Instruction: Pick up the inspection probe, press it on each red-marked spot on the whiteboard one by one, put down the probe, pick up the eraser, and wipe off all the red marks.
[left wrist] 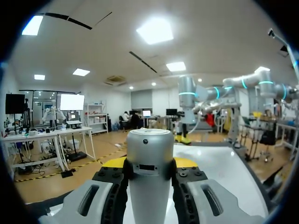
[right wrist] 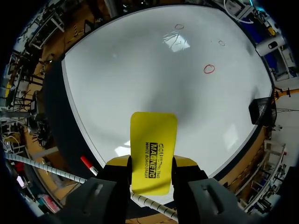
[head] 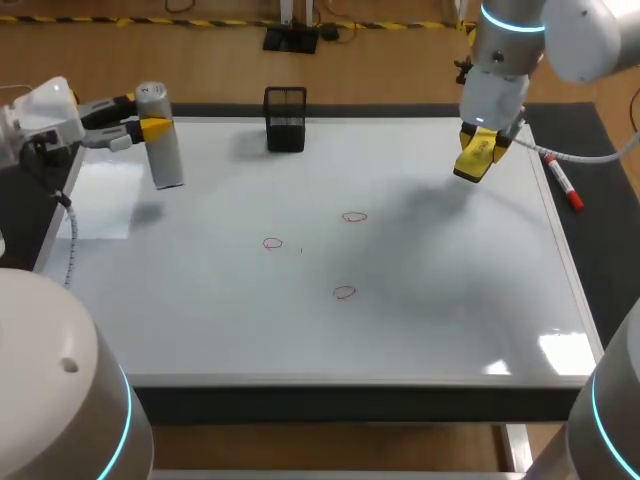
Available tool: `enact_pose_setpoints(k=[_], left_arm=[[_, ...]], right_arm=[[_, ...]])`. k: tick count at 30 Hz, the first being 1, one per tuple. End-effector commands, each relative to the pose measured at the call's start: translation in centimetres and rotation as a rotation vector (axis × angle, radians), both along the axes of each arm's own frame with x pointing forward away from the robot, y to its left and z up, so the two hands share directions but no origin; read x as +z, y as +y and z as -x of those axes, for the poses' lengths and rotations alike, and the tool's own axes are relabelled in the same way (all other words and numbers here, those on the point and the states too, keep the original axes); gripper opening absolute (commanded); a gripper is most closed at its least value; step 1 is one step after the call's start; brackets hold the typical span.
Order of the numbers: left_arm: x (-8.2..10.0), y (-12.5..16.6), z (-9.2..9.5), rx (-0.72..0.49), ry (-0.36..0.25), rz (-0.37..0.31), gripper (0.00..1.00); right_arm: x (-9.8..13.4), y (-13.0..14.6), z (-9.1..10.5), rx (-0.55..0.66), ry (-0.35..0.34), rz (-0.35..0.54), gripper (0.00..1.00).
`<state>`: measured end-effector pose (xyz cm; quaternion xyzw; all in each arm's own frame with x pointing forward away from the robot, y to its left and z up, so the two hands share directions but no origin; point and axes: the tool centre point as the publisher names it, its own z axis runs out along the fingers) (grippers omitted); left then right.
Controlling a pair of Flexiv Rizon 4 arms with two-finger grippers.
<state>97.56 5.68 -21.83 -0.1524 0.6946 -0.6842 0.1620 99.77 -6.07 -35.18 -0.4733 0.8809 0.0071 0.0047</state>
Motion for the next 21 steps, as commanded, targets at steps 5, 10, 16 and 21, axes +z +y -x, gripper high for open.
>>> enact_pose_setpoints(k=[5,10,16,21], left_arm=[[0.0,0.2,-0.3,-0.007,0.0,0.003,0.0],[0.0,0.2,-0.3,-0.007,0.0,0.003,0.0],[0.0,0.2,-0.3,-0.007,0.0,0.003,0.0],[0.0,0.2,-0.3,-0.007,0.0,0.003,0.0]], right_arm=[[0.1,0.0,0.0,0.001,0.0,0.003,0.0],[0.1,0.0,0.0,0.001,0.0,0.003,0.0],[0.3,2.3,0.5,0.042,0.006,0.018,0.0],[0.8,6.1,1.8,0.12,-0.001,0.028,0.0]])
